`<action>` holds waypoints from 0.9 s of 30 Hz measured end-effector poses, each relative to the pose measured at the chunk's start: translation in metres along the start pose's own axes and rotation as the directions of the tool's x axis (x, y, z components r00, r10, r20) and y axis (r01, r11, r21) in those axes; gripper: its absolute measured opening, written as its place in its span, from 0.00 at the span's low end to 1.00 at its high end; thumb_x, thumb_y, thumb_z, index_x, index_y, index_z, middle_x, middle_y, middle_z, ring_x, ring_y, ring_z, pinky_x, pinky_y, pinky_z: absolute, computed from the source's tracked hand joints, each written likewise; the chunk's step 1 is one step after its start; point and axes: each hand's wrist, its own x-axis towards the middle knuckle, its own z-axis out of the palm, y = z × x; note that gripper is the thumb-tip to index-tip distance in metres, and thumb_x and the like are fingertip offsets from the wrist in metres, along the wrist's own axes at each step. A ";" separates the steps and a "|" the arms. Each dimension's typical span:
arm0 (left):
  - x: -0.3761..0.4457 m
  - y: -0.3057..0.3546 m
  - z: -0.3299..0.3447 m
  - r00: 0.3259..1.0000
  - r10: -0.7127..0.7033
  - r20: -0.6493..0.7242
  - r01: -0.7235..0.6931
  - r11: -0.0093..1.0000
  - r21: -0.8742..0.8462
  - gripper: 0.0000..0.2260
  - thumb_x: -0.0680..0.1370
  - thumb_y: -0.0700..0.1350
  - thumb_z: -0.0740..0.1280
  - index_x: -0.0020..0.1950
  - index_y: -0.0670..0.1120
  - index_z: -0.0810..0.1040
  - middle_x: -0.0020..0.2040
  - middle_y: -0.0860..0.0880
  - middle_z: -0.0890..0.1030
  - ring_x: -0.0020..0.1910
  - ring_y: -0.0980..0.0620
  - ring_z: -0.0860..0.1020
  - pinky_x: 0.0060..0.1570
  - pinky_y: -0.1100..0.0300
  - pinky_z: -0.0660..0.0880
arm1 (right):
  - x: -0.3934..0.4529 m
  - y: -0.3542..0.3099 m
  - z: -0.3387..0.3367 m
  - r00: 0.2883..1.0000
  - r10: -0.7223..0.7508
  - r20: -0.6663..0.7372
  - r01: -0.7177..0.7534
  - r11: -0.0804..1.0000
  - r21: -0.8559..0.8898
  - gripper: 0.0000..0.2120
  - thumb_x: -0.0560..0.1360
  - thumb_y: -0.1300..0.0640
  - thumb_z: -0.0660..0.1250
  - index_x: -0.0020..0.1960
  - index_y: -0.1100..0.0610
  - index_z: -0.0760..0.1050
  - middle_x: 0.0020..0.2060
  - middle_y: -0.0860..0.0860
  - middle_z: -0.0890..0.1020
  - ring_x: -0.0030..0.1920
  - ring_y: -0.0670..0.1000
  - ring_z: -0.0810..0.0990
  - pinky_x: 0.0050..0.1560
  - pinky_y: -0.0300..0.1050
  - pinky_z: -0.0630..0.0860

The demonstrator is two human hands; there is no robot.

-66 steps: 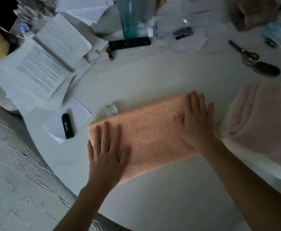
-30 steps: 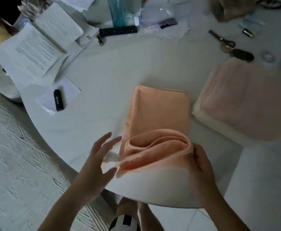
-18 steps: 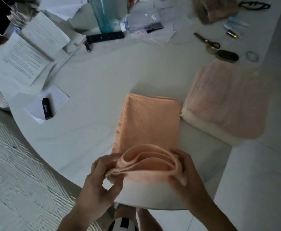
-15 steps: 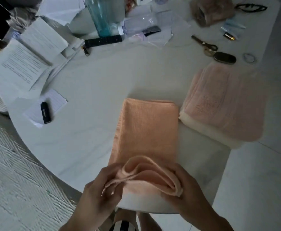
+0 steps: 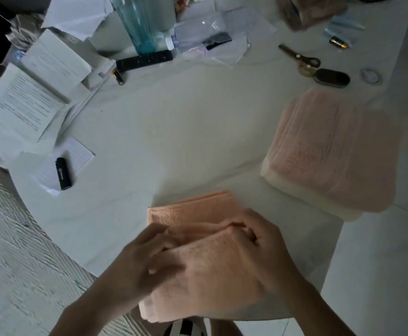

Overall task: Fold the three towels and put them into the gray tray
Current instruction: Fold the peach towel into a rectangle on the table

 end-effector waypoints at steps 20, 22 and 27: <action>0.053 -0.036 -0.010 0.934 0.008 -0.356 0.066 0.978 0.196 0.07 0.79 0.49 0.64 0.46 0.48 0.79 0.40 0.60 0.79 0.39 0.58 0.72 0.52 0.74 0.67 | 0.037 0.003 0.013 0.990 0.042 -0.133 -0.054 0.995 -0.089 0.12 0.72 0.59 0.67 0.49 0.43 0.73 0.45 0.42 0.79 0.46 0.43 0.79 0.42 0.28 0.71; 0.066 -0.040 0.000 0.939 -0.038 -0.343 0.119 0.968 0.220 0.05 0.79 0.46 0.68 0.46 0.45 0.80 0.41 0.56 0.80 0.40 0.57 0.74 0.53 0.59 0.73 | 0.044 0.008 0.017 0.981 0.056 -0.185 -0.091 0.978 -0.187 0.13 0.74 0.61 0.67 0.53 0.45 0.74 0.49 0.44 0.77 0.48 0.42 0.77 0.48 0.32 0.73; 0.075 -0.055 0.020 0.910 -0.298 -0.290 0.348 0.927 0.139 0.05 0.79 0.50 0.69 0.50 0.50 0.79 0.48 0.54 0.76 0.50 0.48 0.76 0.51 0.51 0.75 | 0.046 0.014 0.027 0.950 0.198 -0.240 -0.266 0.918 -0.295 0.14 0.77 0.57 0.65 0.62 0.53 0.74 0.56 0.50 0.75 0.56 0.52 0.77 0.59 0.53 0.75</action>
